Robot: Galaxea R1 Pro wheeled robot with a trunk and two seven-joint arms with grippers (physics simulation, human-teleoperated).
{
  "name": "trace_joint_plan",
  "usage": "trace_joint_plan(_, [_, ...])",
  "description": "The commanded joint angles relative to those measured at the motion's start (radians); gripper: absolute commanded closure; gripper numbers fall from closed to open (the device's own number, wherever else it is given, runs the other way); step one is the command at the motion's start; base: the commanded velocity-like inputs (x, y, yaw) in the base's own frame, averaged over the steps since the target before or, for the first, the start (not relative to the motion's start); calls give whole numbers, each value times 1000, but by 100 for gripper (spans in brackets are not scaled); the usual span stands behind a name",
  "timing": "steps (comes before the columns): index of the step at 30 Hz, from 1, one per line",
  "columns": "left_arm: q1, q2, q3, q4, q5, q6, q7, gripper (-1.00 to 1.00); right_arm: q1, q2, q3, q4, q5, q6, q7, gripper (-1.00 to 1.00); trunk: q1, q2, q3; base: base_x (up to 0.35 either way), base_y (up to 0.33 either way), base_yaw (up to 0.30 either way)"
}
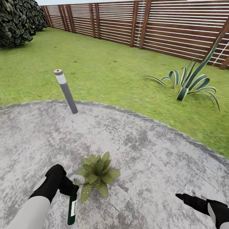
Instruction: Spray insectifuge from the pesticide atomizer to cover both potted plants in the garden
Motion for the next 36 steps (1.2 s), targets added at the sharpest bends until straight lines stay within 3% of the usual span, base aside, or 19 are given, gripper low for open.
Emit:
trace_joint_plan(1, [-1,-1,3,-1,-10,8,-10,100,-1,1,-9,-1,9,4,8,-100,0,0,-1,0,-165,255])
trace_joint_plan(11, [-1,-1,5,-1,-10,8,-10,100,-1,1,-10,-1,9,4,8,-100,0,0,-3,0,-299,68])
trace_joint_plan(29, [-1,1,4,-1,-11,8,-10,100,-1,1,-8,-1,9,4,7,-100,0,0,-10,0,-313,242])
trace_joint_plan(36, [-1,4,2,3,-12,8,-8,100,-1,1,-8,-1,10,4,7,-100,0,0,-13,0,-120,248])
